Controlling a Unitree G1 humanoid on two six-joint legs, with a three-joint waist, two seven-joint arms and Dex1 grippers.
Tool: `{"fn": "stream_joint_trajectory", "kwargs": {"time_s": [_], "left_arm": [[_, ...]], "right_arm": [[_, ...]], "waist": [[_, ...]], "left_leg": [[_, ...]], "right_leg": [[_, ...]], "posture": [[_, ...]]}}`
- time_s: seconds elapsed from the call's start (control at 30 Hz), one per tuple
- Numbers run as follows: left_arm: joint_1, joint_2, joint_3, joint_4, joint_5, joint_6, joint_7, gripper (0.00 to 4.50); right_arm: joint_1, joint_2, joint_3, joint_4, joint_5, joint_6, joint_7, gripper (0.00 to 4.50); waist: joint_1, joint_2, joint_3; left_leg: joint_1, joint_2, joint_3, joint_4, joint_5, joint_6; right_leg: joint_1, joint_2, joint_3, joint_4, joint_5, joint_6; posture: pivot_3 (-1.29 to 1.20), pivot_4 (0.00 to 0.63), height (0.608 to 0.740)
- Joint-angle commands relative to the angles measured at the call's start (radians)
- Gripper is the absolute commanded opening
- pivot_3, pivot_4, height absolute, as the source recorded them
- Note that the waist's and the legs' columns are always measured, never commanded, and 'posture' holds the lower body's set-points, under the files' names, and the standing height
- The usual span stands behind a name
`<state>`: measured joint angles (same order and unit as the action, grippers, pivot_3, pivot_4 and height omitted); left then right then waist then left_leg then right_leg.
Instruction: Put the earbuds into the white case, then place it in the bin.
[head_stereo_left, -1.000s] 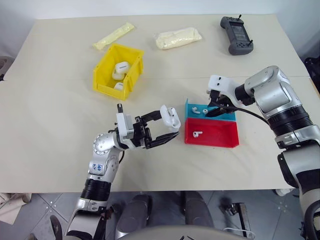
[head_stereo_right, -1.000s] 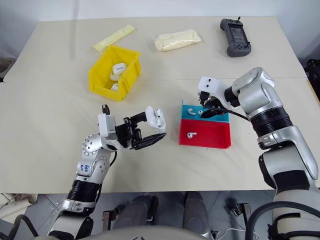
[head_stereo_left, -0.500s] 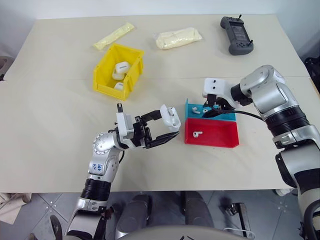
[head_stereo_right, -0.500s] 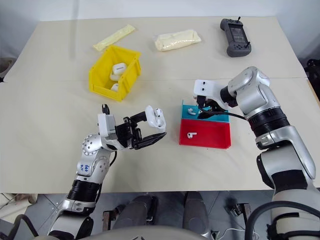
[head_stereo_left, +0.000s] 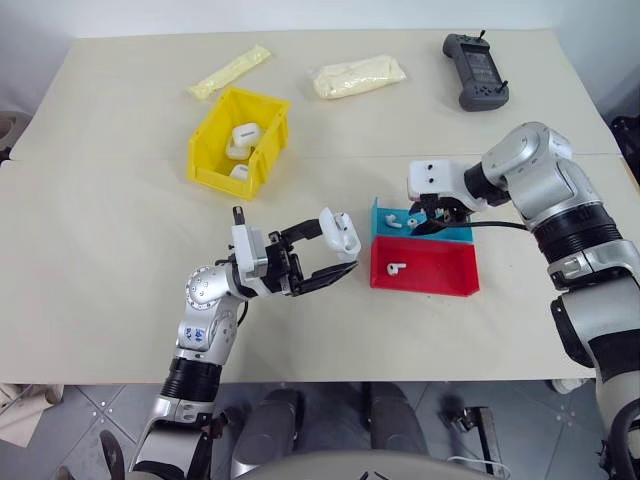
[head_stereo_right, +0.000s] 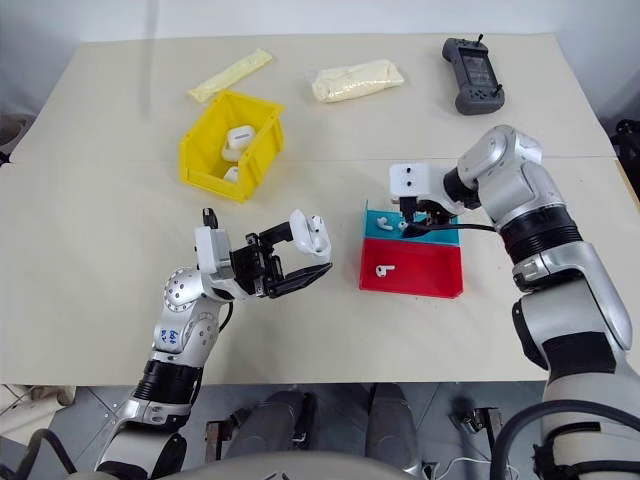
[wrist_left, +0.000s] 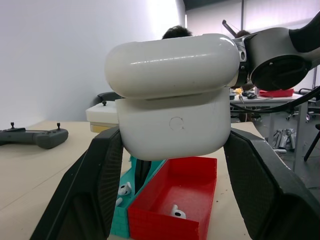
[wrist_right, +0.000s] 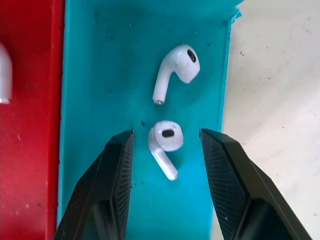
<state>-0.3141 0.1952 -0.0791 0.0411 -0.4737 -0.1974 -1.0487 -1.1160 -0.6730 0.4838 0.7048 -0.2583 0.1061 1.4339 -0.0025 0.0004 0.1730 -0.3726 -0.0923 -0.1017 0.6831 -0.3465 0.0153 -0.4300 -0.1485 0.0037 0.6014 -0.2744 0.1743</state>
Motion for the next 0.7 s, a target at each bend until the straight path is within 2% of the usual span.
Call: {"fn": "stream_joint_trajectory", "kwargs": {"time_s": [0.03,0.4,0.5,0.6,0.7], "left_arm": [[0.003,0.000,0.008,-0.045,-0.002,-0.027,0.009,2.71],[0.012,0.004,0.010,-0.056,0.001,-0.029,0.021,2.71],[0.014,0.005,0.011,-0.058,0.001,-0.028,0.023,2.71],[0.015,0.005,0.010,-0.059,0.002,-0.029,0.025,2.71],[0.015,0.005,0.009,-0.060,0.001,-0.029,0.026,2.71]], "right_arm": [[-0.019,0.010,0.002,0.031,-0.021,-0.048,0.012,2.13],[-0.041,0.038,-0.002,0.111,-0.052,-0.160,-0.007,2.13],[-0.040,0.041,-0.005,0.117,-0.055,-0.167,-0.006,1.53],[-0.035,0.042,-0.007,0.115,-0.057,-0.172,-0.001,0.58],[-0.029,0.040,-0.008,0.109,-0.059,-0.175,0.004,0.58]], "waist": [[0.000,0.000,0.000],[-0.001,0.000,0.000],[-0.002,0.000,0.000],[-0.001,0.000,0.000],[-0.002,0.000,0.000]], "left_leg": [[0.000,0.000,0.000,0.000,0.000,0.000],[0.001,0.000,0.000,0.000,0.000,0.000],[0.001,0.000,0.000,0.000,0.000,0.000],[0.001,0.000,0.000,0.000,0.000,0.000],[0.001,0.000,0.000,0.000,0.000,0.000]], "right_leg": [[0.000,0.000,0.000,0.000,0.000,0.000],[0.001,0.000,0.000,0.000,0.000,0.000],[0.001,0.000,0.000,0.000,0.000,0.000],[0.001,0.000,0.000,0.000,0.000,0.000],[0.001,0.000,0.000,0.001,0.000,0.000]], "posture": [[0.00,0.150,0.740],[0.00,0.150,0.740],[0.00,0.150,0.740],[0.00,0.150,0.740],[0.00,0.150,0.740]]}}
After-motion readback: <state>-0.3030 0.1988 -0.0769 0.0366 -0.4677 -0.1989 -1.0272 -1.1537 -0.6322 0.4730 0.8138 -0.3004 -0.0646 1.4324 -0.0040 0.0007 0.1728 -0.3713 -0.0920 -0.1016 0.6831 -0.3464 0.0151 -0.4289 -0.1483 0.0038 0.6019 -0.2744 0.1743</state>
